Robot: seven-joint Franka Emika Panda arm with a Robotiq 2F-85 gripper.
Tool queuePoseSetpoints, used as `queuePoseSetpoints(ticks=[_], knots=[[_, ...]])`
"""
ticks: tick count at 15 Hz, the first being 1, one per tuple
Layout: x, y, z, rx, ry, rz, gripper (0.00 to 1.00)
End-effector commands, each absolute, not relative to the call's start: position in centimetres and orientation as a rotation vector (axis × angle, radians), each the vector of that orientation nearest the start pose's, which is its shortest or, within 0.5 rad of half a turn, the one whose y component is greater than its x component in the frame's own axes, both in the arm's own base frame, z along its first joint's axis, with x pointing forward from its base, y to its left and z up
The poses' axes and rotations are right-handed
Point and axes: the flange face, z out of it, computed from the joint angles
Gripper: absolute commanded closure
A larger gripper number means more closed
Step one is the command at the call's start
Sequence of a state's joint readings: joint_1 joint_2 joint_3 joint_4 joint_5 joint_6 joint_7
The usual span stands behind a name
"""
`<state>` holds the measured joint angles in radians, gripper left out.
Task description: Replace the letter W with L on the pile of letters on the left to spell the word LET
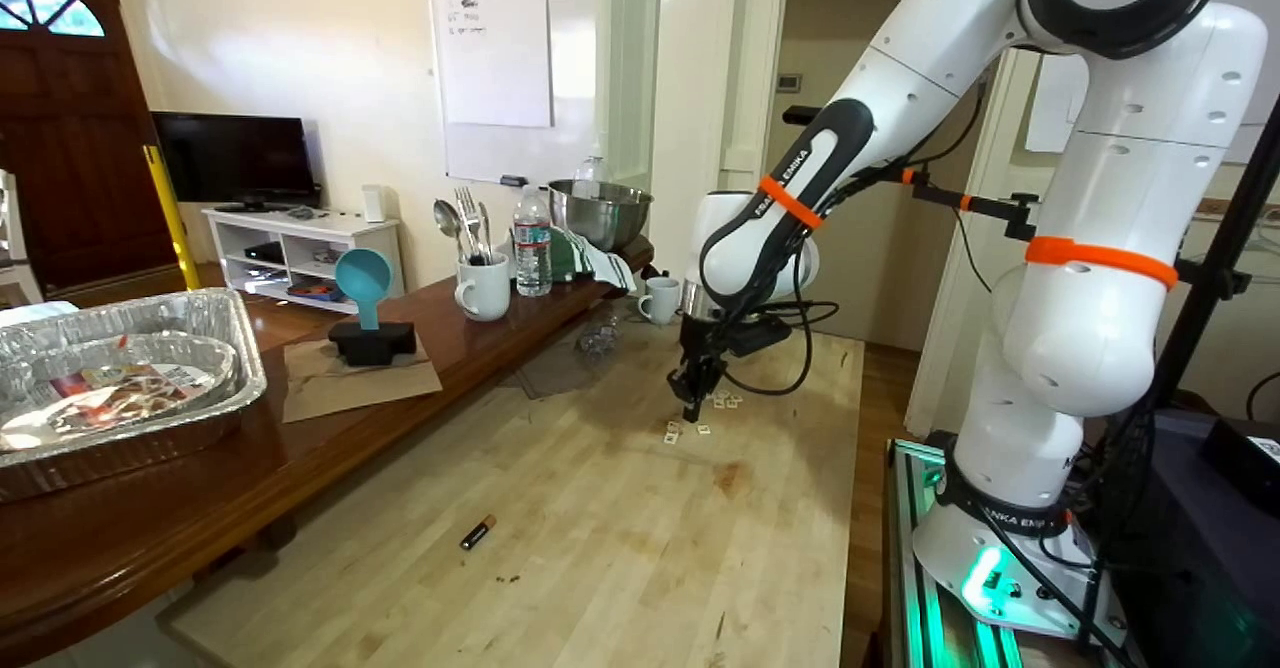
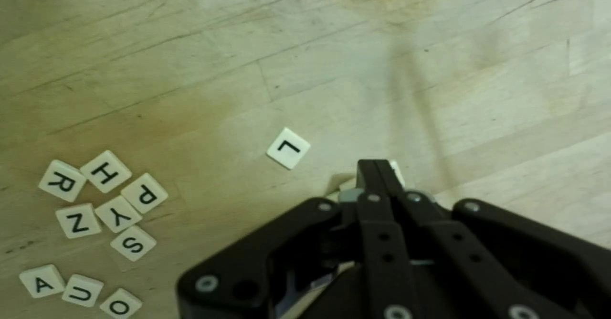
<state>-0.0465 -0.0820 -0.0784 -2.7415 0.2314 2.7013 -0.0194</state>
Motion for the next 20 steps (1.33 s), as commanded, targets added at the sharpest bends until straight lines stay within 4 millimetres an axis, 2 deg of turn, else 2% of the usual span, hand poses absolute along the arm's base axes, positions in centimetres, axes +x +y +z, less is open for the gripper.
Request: queuePoseSetpoints(ticks=[1,5,9,20], knots=[[39.3,-4.1,24.7,-2.974,0.292,-0.062,1.0],[39.4,-3.5,23.5,-2.996,0.057,-0.066,1.0],[39.4,-3.4,22.6,-3.011,-0.108,-0.07,1.0],[39.9,-3.6,22.2,-3.015,-0.276,-0.18,1.0]])
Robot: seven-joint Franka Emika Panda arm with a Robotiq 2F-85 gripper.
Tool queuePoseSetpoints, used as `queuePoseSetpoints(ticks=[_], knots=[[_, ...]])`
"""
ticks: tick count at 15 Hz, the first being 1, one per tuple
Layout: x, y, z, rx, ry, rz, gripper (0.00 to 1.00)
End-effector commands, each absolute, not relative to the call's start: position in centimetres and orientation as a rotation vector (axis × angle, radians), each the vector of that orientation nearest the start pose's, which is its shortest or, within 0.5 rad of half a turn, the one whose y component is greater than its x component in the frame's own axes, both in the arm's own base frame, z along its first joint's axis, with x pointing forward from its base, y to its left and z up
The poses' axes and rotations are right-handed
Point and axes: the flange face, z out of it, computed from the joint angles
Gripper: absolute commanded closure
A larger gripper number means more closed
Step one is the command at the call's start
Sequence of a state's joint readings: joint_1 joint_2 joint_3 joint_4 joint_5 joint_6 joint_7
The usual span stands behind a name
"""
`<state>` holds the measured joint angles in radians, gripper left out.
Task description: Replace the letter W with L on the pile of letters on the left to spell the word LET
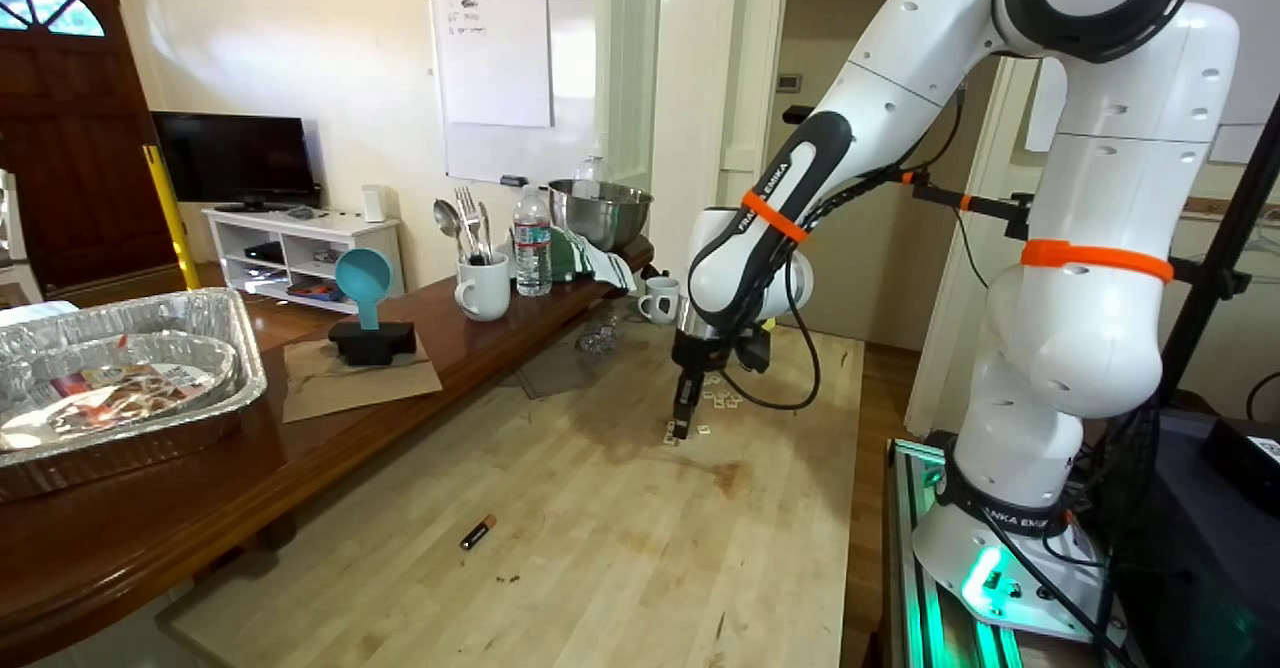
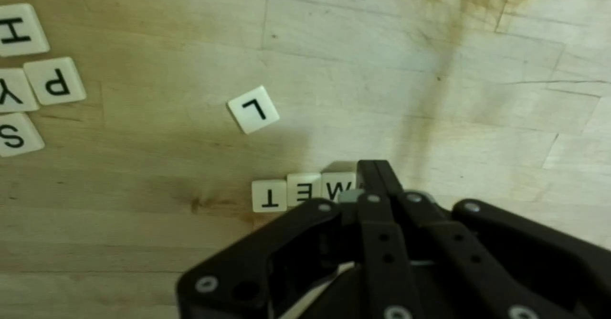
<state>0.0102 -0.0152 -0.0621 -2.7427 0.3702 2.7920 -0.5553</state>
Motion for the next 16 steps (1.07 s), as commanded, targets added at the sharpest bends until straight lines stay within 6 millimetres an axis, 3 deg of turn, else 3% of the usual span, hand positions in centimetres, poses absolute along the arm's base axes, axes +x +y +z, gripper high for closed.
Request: queuePoseSetpoints(ticks=[1,16], knots=[[39.9,-3.7,22.0,-3.016,-0.286,-0.181,1.0],[41.6,-3.4,20.9,-3.01,-0.343,-0.214,1.0]])
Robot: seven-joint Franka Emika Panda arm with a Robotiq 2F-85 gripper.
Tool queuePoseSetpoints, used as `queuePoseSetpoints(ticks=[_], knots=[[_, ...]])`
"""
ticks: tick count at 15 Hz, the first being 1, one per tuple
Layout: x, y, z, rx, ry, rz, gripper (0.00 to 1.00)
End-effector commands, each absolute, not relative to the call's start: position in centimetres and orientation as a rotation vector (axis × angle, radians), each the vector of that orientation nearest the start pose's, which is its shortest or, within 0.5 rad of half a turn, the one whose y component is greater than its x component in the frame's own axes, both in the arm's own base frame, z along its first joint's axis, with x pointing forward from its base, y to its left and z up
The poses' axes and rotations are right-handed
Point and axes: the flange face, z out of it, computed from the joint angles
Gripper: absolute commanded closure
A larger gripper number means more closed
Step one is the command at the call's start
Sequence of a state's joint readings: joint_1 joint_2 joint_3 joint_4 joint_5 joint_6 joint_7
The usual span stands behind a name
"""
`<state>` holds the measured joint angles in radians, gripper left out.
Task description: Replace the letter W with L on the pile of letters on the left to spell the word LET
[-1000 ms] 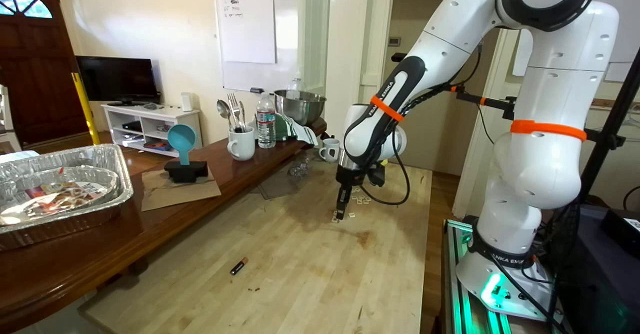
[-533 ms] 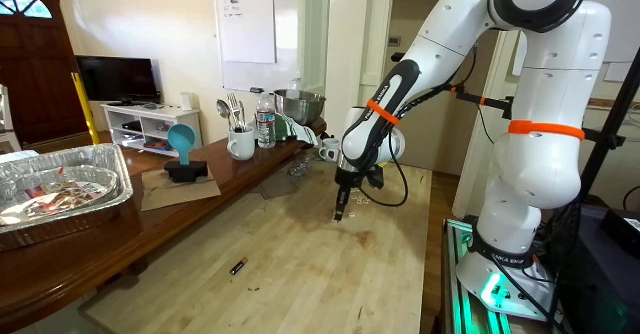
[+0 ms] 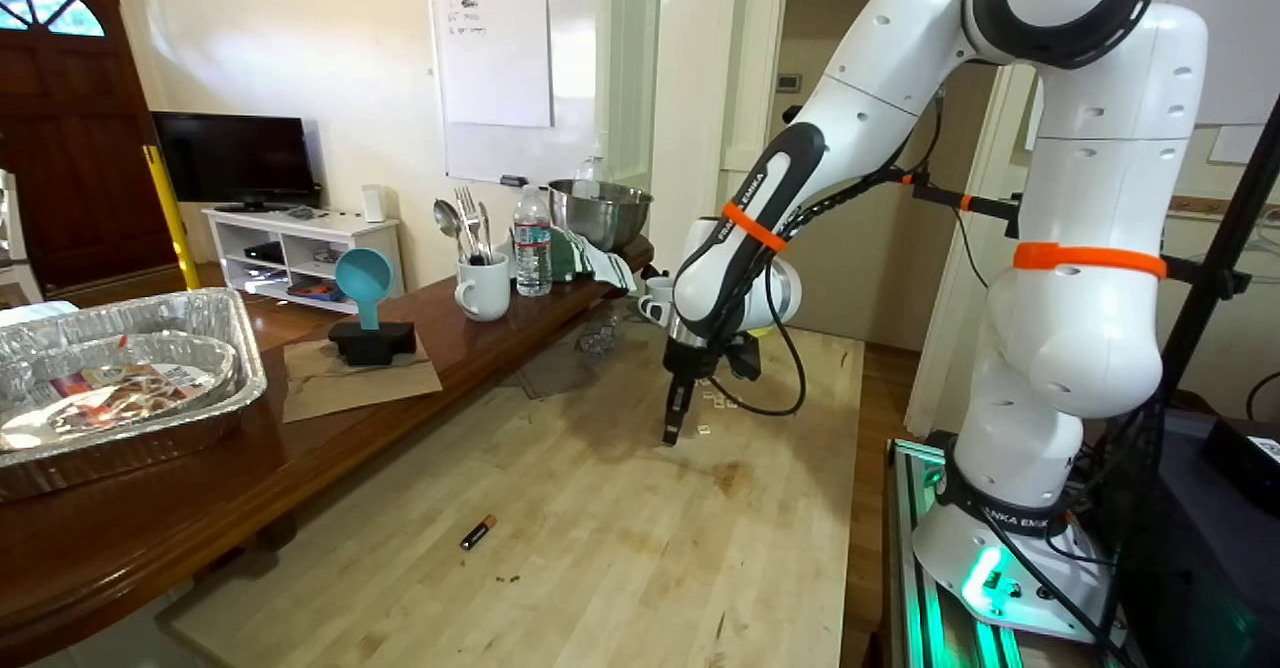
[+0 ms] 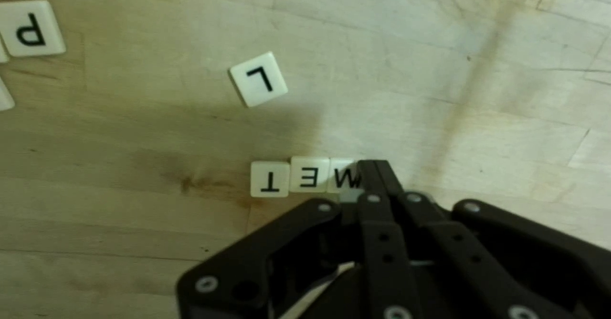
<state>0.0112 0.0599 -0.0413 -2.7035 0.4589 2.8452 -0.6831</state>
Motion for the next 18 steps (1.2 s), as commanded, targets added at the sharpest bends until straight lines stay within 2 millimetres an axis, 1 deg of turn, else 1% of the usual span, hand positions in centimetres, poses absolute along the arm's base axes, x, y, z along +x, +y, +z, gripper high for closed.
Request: queuePoseSetpoints(ticks=[1,9,12,18], knots=[[41.73,-3.38,20.85,-3.01,-0.346,-0.216,1.0],[42.31,-2.79,20.88,-3.003,-0.357,-0.222,1.0],[42.22,-2.64,21.44,-2.997,-0.361,-0.236,1.0],[42.49,-3.08,21.68,-3.008,-0.344,-0.264,1.0]])
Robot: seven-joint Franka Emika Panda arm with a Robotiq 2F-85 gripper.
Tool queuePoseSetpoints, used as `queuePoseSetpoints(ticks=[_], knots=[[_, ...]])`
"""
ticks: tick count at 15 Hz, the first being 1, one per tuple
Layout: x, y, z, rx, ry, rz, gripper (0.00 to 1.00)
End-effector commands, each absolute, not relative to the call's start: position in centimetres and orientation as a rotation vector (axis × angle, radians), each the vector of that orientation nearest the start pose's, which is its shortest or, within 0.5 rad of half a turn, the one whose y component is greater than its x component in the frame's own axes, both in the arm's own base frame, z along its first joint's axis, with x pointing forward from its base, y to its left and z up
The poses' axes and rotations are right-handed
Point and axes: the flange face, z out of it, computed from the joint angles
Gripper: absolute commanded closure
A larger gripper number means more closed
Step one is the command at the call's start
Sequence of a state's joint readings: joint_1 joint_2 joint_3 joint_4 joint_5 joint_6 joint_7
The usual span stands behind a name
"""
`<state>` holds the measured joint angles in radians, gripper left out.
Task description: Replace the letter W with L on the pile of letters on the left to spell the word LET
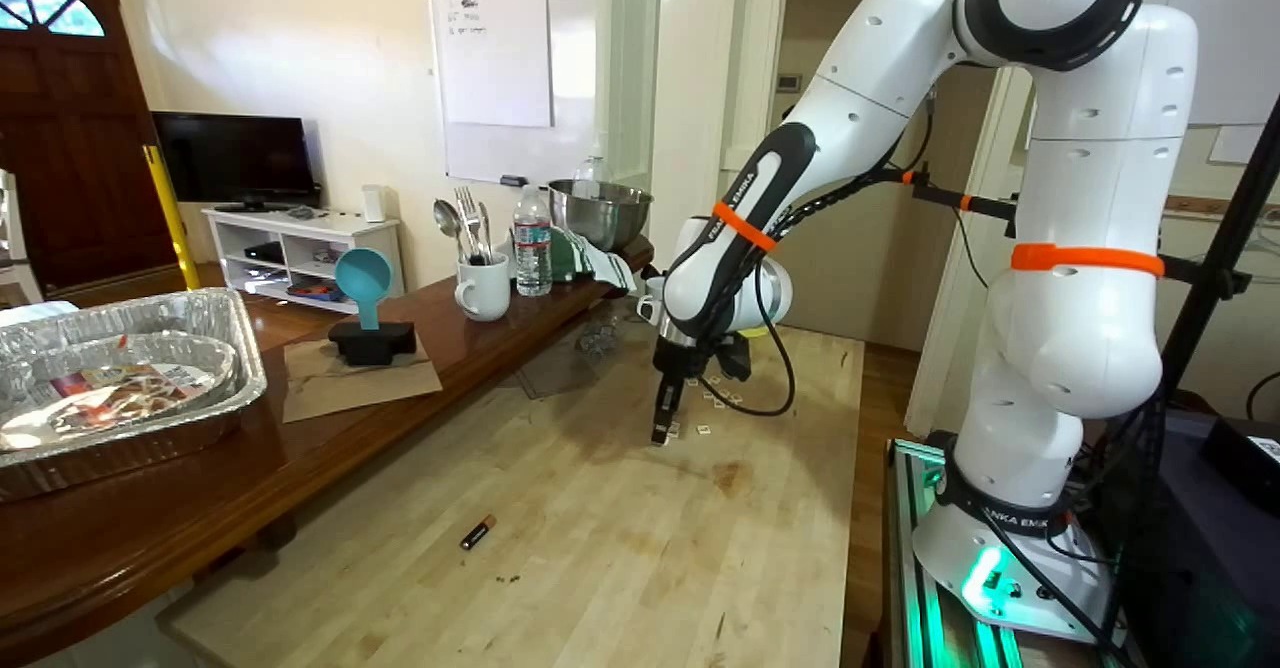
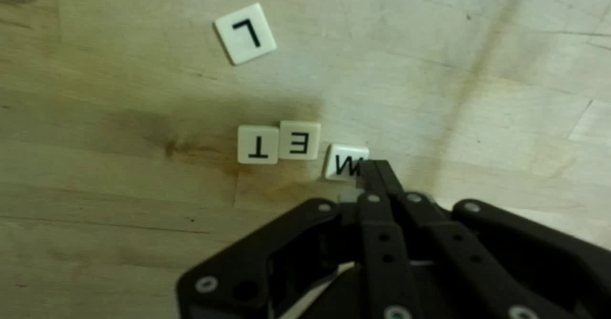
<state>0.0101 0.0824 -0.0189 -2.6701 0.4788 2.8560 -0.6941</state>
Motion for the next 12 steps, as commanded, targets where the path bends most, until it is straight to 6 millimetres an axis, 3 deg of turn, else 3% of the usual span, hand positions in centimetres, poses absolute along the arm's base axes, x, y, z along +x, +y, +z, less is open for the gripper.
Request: queuePoseSetpoints(ticks=[1,12], knots=[[42.54,-3.13,21.71,-3.01,-0.342,-0.269,1.0],[42.7,-3.53,20.79,-3.029,-0.34,-0.267,1.0]])
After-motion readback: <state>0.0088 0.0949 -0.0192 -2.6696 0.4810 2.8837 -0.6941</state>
